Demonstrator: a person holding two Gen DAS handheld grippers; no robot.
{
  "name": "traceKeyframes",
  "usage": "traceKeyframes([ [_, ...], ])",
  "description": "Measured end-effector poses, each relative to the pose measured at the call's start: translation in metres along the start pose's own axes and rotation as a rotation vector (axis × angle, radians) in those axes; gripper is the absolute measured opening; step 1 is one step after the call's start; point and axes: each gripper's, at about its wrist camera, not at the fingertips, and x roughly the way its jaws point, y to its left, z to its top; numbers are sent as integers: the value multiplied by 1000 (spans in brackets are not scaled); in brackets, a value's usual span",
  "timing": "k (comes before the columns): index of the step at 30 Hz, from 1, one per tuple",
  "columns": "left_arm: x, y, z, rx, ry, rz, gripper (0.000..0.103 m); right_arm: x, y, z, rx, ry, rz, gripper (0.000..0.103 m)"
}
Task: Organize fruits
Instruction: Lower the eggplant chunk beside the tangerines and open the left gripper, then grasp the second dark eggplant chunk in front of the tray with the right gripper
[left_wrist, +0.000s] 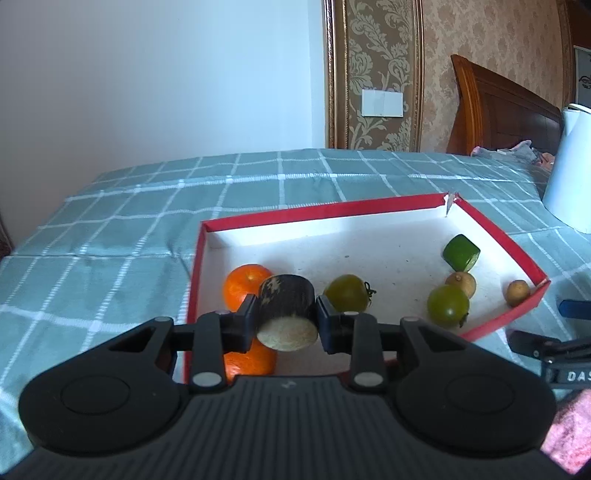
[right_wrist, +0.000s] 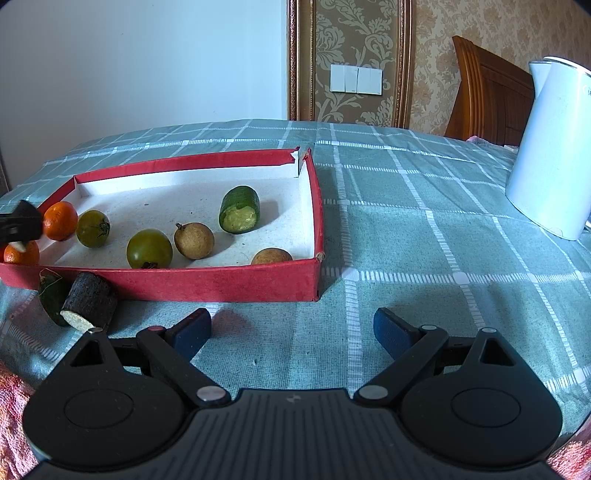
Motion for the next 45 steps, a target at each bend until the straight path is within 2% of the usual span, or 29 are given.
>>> traceKeyframes([
  [5, 11, -3, -6, 21, -11, 4, 31, 0, 0, 0, 0, 0, 0, 96],
  [8, 9, -5, -7, 29, -26, 20, 36, 0, 0, 0, -1, 0, 0, 96],
  [10, 5, -2, -8, 23, -38, 31, 42, 0, 0, 0, 0, 0, 0, 96],
  [12, -2, 2, -10, 5, -57, 33, 60, 0, 0, 0, 0, 0, 0, 96],
  [16, -23, 10, -19, -27, -98, 41, 69, 0, 0, 0, 0, 0, -1, 96],
  [19, -39, 12, -29, -45, -129, 39, 79, 0, 0, 0, 0, 0, 0, 96],
  [22, -49, 8, -41, -24, -145, 46, 81, 0, 0, 0, 1, 0, 2, 97],
  [28, -50, 2, -56, 3, -118, 59, 81, -5, -2, -3, 11, -25, 16, 97],
  [32, -51, 8, -59, -24, -114, 54, 86, -23, -1, -9, 45, -40, 111, 97],
  [36, -45, 14, -58, -51, -71, 60, 87, -36, 19, -14, 13, -52, 183, 97],
  [40, -40, 24, -58, -97, -37, 49, 87, -41, 42, -14, -44, -75, 203, 96],
  [45, -26, 31, -57, -131, 47, 30, 87, -38, 68, -11, -94, -71, 216, 96],
])
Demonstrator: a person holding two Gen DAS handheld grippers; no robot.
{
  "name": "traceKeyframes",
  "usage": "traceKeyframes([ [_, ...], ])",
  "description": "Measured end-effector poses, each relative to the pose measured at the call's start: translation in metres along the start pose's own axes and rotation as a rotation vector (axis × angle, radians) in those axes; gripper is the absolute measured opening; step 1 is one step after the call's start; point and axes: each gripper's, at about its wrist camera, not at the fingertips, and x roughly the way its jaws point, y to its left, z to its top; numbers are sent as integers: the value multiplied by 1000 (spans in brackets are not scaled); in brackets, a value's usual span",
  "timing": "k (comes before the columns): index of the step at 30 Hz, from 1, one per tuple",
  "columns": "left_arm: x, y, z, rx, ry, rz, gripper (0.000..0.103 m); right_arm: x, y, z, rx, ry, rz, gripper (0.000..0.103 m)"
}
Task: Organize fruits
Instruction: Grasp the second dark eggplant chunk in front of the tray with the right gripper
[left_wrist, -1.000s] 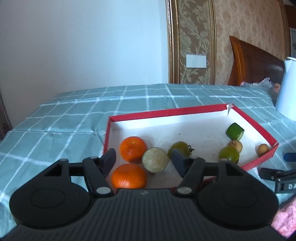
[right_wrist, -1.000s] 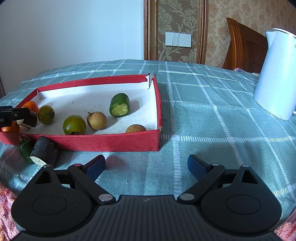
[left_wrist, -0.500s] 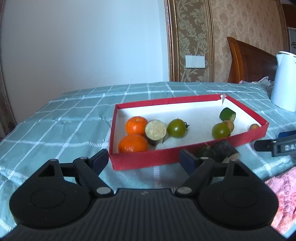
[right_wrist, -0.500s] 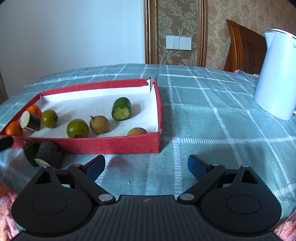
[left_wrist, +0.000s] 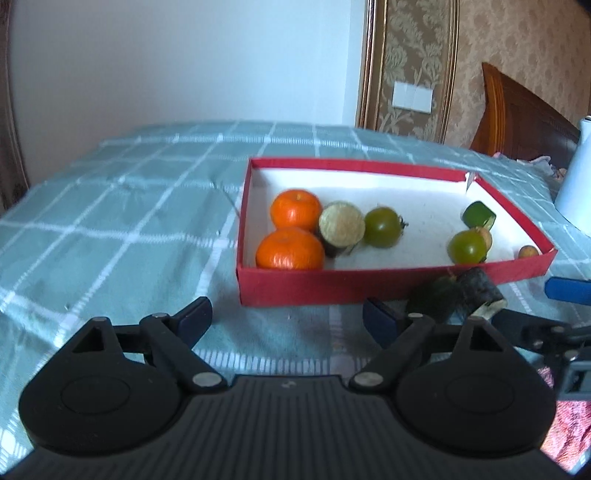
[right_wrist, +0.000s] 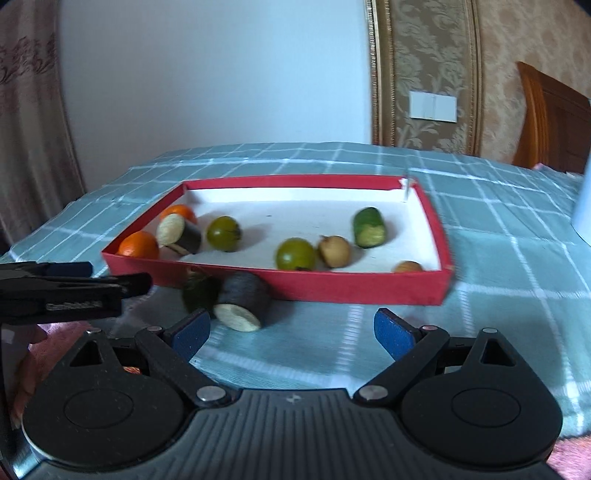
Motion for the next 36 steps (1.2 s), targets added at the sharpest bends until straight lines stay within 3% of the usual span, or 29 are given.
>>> traceKeyframes([
  [3, 1, 3, -2, -12, 7, -11, 88, 9, 11, 3, -19, 1, -9, 95],
  [7, 4, 3, -2, -4, 17, -20, 94, 21, 20, 5, -41, 28, -28, 74],
  [12, 5, 2, -2, -1, 21, -30, 98, 27, 19, 3, -34, 47, -14, 59],
  [20, 5, 1, -1, 4, 27, -40, 103, 31, 25, 3, -49, 46, -7, 49],
  [22, 6, 0, -1, 9, 31, -36, 103, 29, 24, 4, -33, 50, 34, 33],
  [26, 6, 0, -1, 8, 31, -38, 103, 28, 29, 1, -69, 36, 12, 33],
  [36, 6, -1, -2, 15, 34, -33, 103, 8, 15, 3, -8, -29, 27, 33],
])
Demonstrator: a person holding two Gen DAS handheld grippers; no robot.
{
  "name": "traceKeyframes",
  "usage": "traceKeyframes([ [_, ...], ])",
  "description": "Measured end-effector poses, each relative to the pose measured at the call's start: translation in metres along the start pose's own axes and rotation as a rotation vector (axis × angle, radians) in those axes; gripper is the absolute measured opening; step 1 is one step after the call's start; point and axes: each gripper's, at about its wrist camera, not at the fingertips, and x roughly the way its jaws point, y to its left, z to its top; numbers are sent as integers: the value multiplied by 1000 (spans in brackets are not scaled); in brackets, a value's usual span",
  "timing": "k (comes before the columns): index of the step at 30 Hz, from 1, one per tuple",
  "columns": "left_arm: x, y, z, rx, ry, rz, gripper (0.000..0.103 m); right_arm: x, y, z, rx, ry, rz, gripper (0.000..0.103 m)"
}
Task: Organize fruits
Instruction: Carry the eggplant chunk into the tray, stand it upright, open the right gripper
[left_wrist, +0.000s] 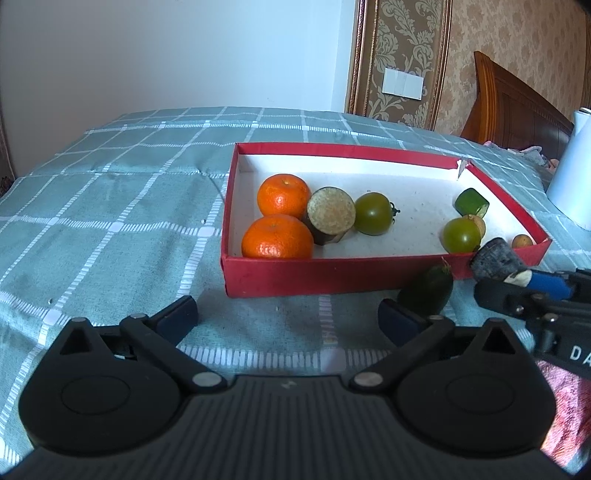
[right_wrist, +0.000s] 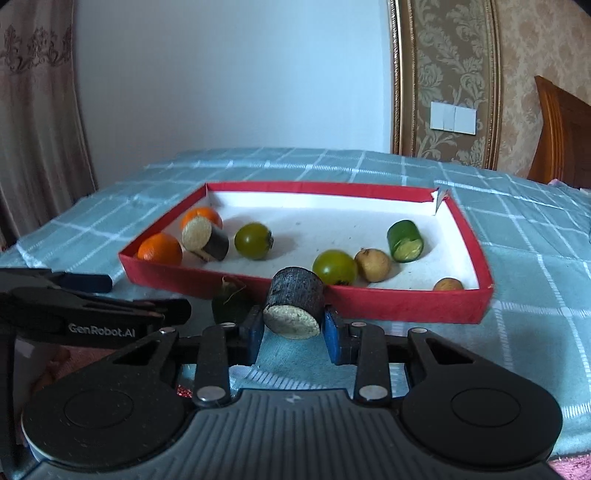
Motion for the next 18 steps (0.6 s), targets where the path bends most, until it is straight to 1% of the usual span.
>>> traceKeyframes([
  [4, 0, 0, 0, 1, 0, 1, 103, -1, -7, 3, 23, 4, 12, 33],
  [6, 0, -1, 0, 2, 1, 2, 103, -3, -10, 7, 25, -9, 6, 33],
  [12, 0, -1, 0, 4, 1, 3, 103, 6, -17, 31, -4, -51, -51, 32],
  [18, 0, -1, 0, 4, 1, 3, 103, 35, -24, 53, -42, -42, -113, 32],
])
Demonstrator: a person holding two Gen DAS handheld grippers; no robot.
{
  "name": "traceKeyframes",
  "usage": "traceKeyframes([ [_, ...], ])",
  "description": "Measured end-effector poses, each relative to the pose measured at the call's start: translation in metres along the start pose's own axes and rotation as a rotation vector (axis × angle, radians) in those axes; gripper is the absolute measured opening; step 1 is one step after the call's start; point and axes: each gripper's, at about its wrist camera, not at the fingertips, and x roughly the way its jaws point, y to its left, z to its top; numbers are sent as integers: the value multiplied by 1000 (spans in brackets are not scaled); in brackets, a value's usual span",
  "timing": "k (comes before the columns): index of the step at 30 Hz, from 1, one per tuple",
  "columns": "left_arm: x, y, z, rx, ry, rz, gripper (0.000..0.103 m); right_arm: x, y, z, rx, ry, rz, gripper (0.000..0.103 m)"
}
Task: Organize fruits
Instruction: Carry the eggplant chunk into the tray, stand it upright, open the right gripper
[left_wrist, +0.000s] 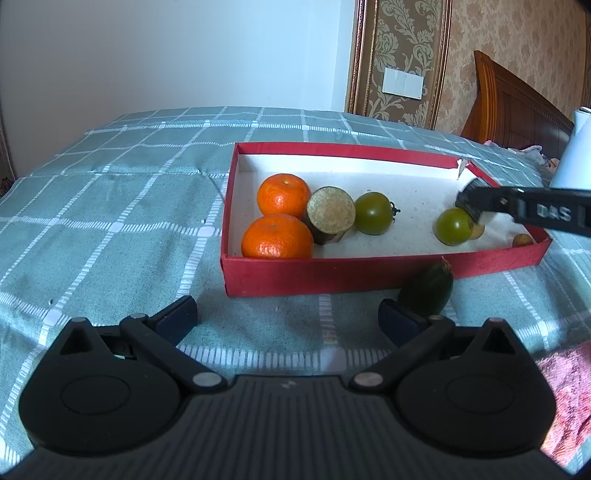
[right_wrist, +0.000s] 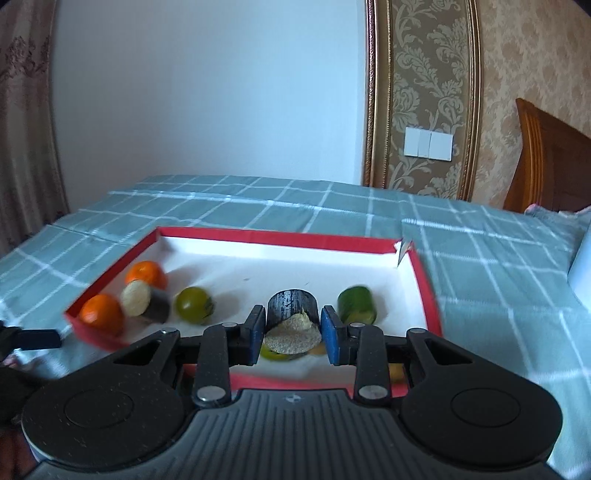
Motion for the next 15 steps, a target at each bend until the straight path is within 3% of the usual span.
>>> traceKeyframes([
  [8, 0, 0, 0, 4, 1, 3, 103, 19, 1, 17, -37, -8, -33, 32],
  [15, 0, 0, 0, 5, 2, 4, 103, 57, 6, 28, -81, 49, -77, 32],
])
